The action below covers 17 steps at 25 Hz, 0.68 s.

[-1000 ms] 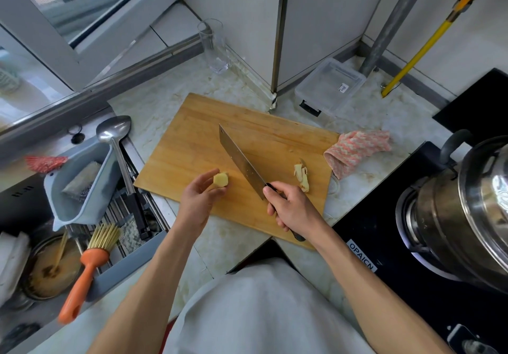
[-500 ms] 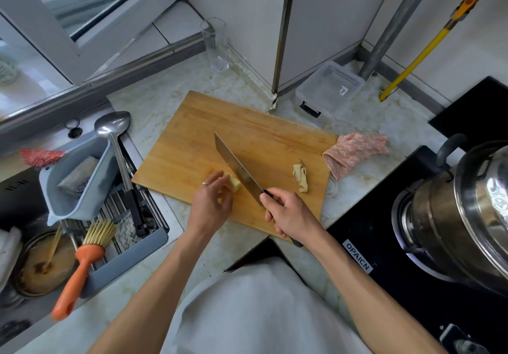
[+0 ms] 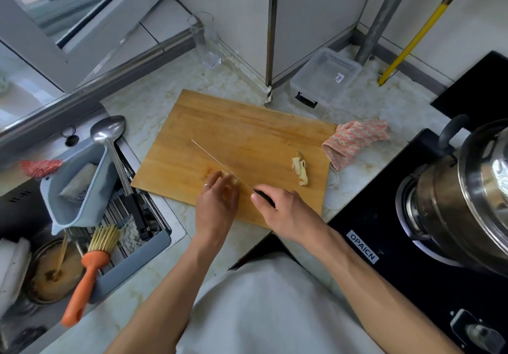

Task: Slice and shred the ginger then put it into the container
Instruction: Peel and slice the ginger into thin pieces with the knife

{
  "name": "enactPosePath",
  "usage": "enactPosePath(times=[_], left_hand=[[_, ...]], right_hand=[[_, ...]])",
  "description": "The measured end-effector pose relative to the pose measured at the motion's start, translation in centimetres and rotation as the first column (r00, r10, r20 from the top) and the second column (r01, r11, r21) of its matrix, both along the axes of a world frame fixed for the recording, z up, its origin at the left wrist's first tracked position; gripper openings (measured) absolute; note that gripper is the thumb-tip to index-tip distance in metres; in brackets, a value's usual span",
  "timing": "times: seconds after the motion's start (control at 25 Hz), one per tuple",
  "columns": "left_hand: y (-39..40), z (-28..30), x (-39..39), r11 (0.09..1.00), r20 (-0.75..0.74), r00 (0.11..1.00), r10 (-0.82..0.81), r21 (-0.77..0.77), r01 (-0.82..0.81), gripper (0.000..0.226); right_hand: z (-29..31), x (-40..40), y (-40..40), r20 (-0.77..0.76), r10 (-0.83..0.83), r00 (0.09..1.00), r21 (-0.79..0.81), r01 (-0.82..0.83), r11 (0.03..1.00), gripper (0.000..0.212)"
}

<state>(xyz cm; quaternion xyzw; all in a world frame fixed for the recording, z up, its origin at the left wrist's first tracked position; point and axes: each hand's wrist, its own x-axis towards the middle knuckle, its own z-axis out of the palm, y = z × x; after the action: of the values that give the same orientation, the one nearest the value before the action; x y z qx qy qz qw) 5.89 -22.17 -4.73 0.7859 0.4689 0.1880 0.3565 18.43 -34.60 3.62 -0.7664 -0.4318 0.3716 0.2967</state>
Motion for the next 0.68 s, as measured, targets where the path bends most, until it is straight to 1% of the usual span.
enactPosePath(times=[0.12,0.2,0.36,0.48,0.6,0.68], left_hand=[[-0.2,0.1,-0.4,0.986,-0.042,0.997,-0.066,0.149,0.071,0.021],[-0.3,0.6,-0.3,0.979,-0.061,0.995,-0.073,0.187,0.083,0.022],[-0.2,0.6,-0.2,0.971,-0.037,0.992,-0.122,0.204,0.127,0.030],[0.1,0.0,-0.5,0.960,-0.017,0.986,-0.164,0.226,0.164,0.029],[0.5,-1.0,-0.6,0.962,-0.046,0.988,-0.149,0.224,0.156,0.024],[0.5,-1.5,-0.7,0.967,-0.053,0.991,-0.123,0.219,0.132,0.025]], right_hand=[[0.2,-0.5,-0.3,0.051,0.036,0.998,-0.035,-0.035,0.999,0.037],[0.4,-0.6,-0.4,0.070,0.044,0.997,-0.045,-0.041,0.998,0.037],[0.9,-0.3,-0.3,0.056,0.034,0.998,-0.048,-0.032,0.998,0.036],[1.1,0.1,-0.1,0.039,0.026,0.999,-0.049,-0.024,0.999,0.036],[1.3,0.6,0.3,0.016,0.034,0.999,-0.067,-0.033,0.997,0.035],[1.4,0.7,0.6,-0.002,0.045,0.999,-0.082,-0.045,0.996,0.034]])
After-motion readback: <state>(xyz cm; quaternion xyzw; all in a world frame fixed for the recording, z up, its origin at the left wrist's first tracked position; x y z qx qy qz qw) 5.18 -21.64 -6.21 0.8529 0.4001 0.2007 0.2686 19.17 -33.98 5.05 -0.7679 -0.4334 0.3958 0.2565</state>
